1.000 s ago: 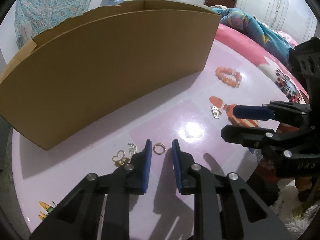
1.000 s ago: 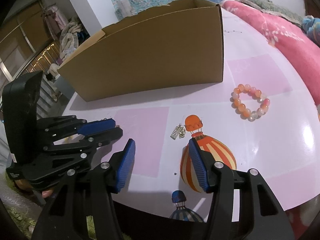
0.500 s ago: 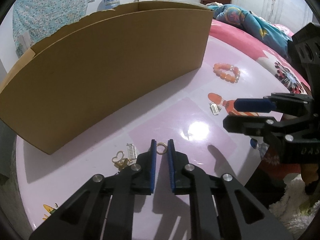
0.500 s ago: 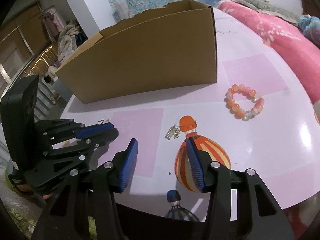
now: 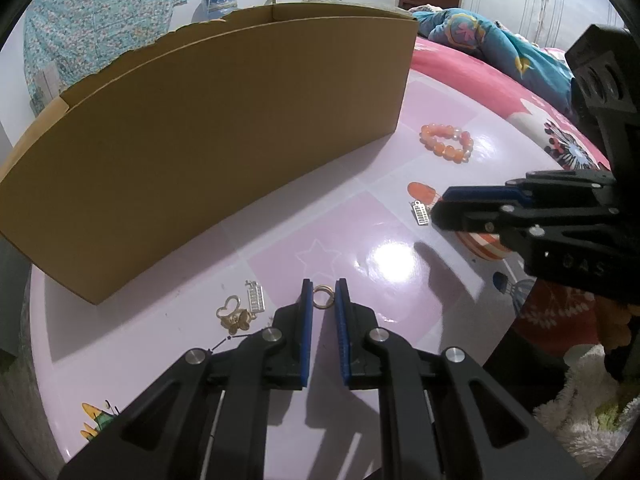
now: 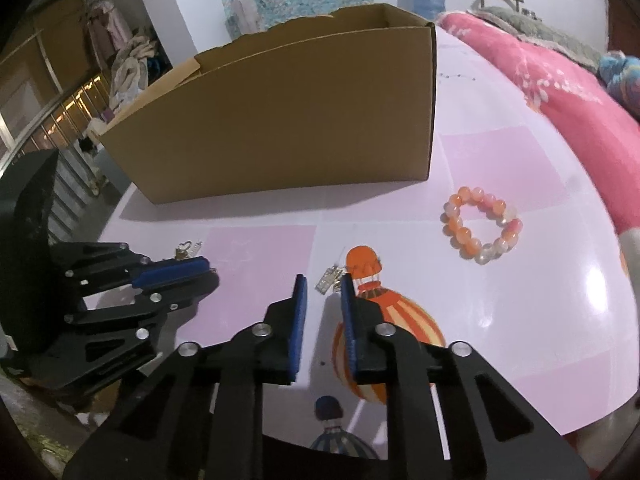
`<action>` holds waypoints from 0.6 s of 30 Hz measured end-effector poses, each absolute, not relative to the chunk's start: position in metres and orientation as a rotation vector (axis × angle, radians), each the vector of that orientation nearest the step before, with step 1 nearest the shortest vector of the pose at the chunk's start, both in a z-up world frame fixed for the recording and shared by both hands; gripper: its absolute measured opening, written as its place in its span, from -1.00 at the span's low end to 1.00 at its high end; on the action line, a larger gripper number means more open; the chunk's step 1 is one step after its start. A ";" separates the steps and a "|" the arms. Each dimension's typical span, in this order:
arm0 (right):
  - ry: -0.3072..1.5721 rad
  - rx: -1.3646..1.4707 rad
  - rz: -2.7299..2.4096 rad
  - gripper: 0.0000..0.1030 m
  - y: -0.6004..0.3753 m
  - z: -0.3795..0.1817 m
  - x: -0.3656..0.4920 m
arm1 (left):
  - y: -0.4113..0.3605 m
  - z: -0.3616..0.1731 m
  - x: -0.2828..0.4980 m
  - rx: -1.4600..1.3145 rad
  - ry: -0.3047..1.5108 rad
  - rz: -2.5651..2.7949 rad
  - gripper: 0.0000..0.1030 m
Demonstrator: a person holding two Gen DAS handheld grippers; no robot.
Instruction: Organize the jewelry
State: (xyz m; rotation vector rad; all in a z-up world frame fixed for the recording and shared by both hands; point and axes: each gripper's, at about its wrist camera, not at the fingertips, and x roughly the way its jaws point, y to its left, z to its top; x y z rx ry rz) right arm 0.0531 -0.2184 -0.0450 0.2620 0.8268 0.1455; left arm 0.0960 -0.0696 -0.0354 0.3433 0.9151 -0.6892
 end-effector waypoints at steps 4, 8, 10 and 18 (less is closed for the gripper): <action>0.830 0.254 0.132 -0.82 -0.221 -0.046 0.056 | -0.069 -0.035 0.096 0.341 0.916 -0.691 -0.80; 0.838 0.237 0.127 -0.82 -0.220 -0.048 0.059 | -0.069 -0.035 0.096 0.342 0.915 -0.690 -0.80; 0.847 0.226 0.130 -0.86 -0.219 -0.051 0.061 | -0.069 -0.035 0.096 0.341 0.916 -0.691 -0.80; 0.843 0.206 0.144 -1.00 -0.217 -0.053 0.060 | -0.069 -0.035 0.096 0.340 0.915 -0.691 -0.80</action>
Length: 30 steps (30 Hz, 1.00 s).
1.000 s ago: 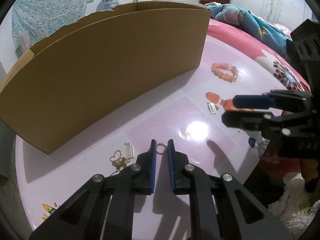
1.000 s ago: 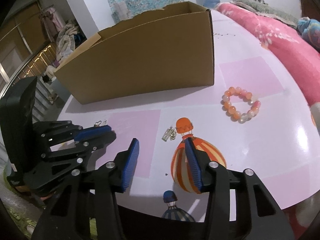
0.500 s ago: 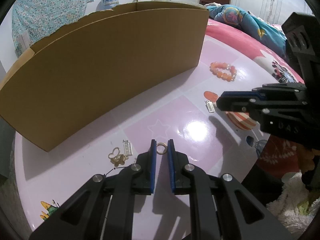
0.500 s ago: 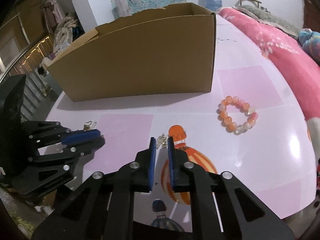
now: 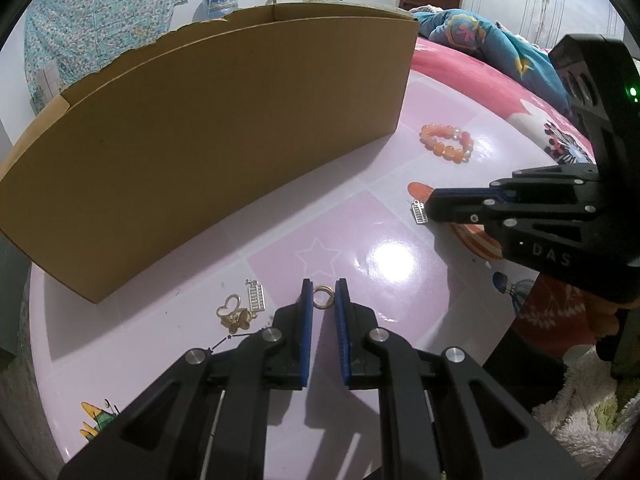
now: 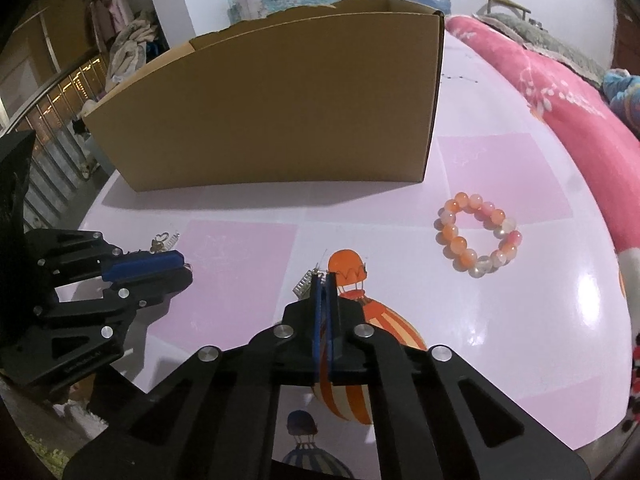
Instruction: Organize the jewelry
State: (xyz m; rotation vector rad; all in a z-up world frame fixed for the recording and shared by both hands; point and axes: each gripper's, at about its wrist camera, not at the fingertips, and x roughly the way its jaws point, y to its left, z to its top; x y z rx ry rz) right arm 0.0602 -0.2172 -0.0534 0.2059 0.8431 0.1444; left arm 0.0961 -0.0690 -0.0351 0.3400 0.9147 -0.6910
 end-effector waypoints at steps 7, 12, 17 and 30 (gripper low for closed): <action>0.812 0.251 0.169 -1.00 -0.223 -0.044 0.051 | -0.068 -0.035 0.097 0.329 0.917 -0.693 -0.80; 0.778 0.252 0.175 -1.00 -0.225 -0.032 0.042 | -0.066 -0.033 0.096 0.322 0.916 -0.691 -0.80; 0.749 0.254 0.177 -1.00 -0.227 -0.018 0.039 | -0.062 -0.026 0.093 0.313 0.897 -0.688 -0.80; 0.585 0.225 0.216 -1.00 -0.237 0.047 0.036 | -0.047 0.045 0.087 0.255 0.754 -0.731 -0.80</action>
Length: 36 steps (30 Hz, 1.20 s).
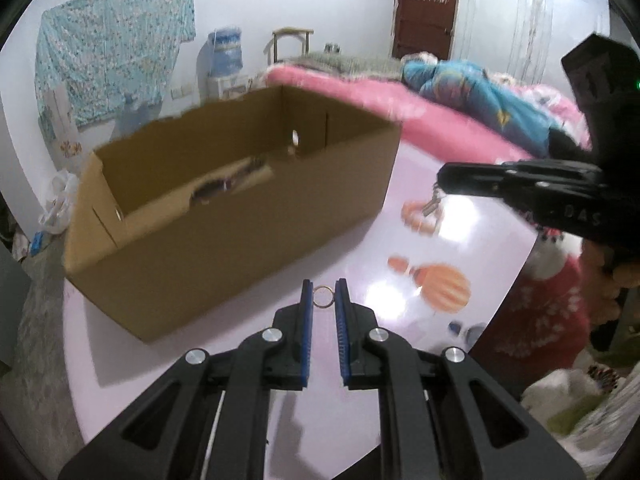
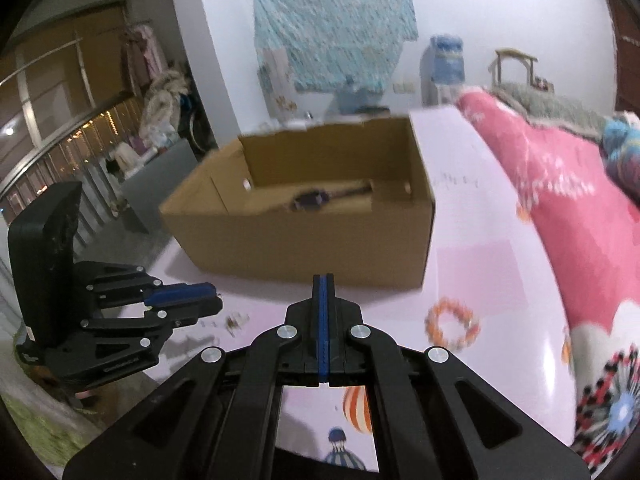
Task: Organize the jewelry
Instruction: 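Carry both held pieces into the box and open both tools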
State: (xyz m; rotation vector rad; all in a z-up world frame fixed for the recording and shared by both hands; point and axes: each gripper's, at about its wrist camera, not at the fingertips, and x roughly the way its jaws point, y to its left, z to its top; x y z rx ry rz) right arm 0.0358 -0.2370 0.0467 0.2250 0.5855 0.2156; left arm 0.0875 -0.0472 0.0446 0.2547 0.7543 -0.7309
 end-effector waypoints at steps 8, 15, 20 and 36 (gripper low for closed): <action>0.432 0.194 0.329 -1.00 -0.244 0.106 0.070 | -0.041 0.103 0.130 0.188 0.660 -0.738 -0.80; 0.519 0.211 0.439 -1.00 -0.247 0.114 0.147 | -0.049 0.096 0.219 0.061 0.853 -0.766 -0.80; 0.714 0.254 0.492 -1.00 -0.241 0.089 0.204 | -0.061 0.064 0.286 -0.048 1.098 -0.765 -0.80; 0.899 0.274 0.427 -0.72 -0.247 0.054 0.232 | -0.081 0.028 0.327 -0.080 1.277 -0.665 -0.53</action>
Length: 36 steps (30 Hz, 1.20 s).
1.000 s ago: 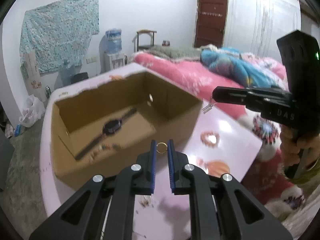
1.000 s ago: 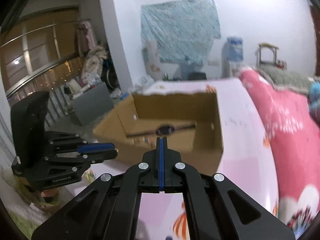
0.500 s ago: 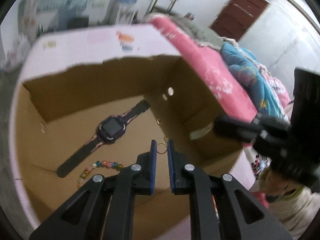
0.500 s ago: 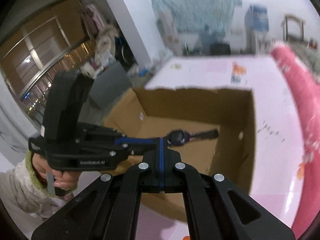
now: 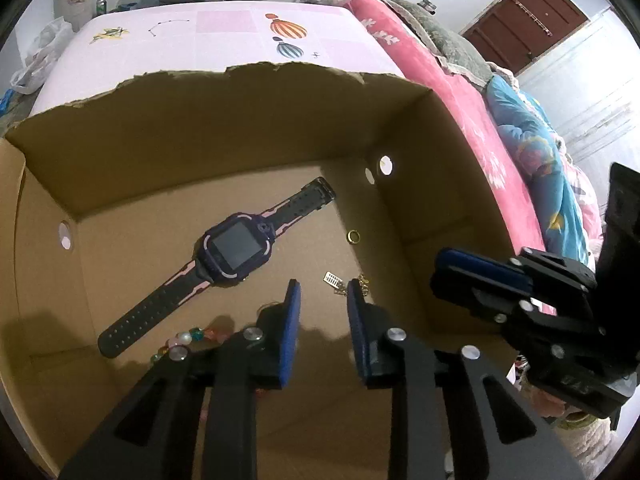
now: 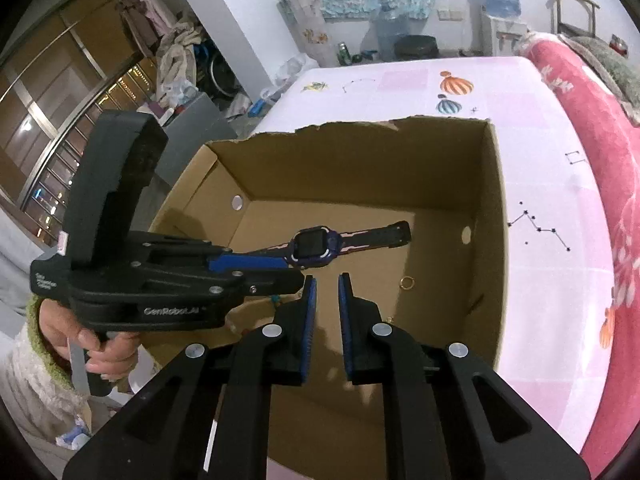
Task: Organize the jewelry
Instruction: 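Carry both held pieces into the box and open both tools, then withdraw both tools from the box back to the charms on the table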
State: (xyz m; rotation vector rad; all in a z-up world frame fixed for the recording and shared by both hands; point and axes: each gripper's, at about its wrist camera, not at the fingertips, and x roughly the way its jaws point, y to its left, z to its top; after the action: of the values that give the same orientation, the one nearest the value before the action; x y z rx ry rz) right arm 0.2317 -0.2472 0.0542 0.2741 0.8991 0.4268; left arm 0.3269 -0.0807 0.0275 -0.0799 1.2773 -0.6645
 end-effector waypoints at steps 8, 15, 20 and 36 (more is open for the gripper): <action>0.821 0.253 0.394 -0.41 -0.255 0.071 0.212 | -0.078 0.045 0.317 -0.054 1.204 -0.648 -0.25; 0.703 0.202 0.347 0.05 -0.255 0.091 0.173 | -0.057 0.087 0.281 -0.013 1.035 -0.630 0.17; 0.631 0.199 0.329 0.36 -0.255 0.097 0.137 | -0.026 0.109 0.240 -0.010 0.933 -0.595 0.50; 0.782 0.166 0.243 0.65 -0.209 0.017 0.076 | 0.036 0.025 0.145 0.044 1.030 -0.405 0.89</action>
State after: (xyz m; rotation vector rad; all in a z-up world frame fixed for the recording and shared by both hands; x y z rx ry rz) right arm 0.0760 -0.2092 0.0173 0.1662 0.7816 0.2433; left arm 0.1452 0.0360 0.0247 0.0441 1.0299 -0.4052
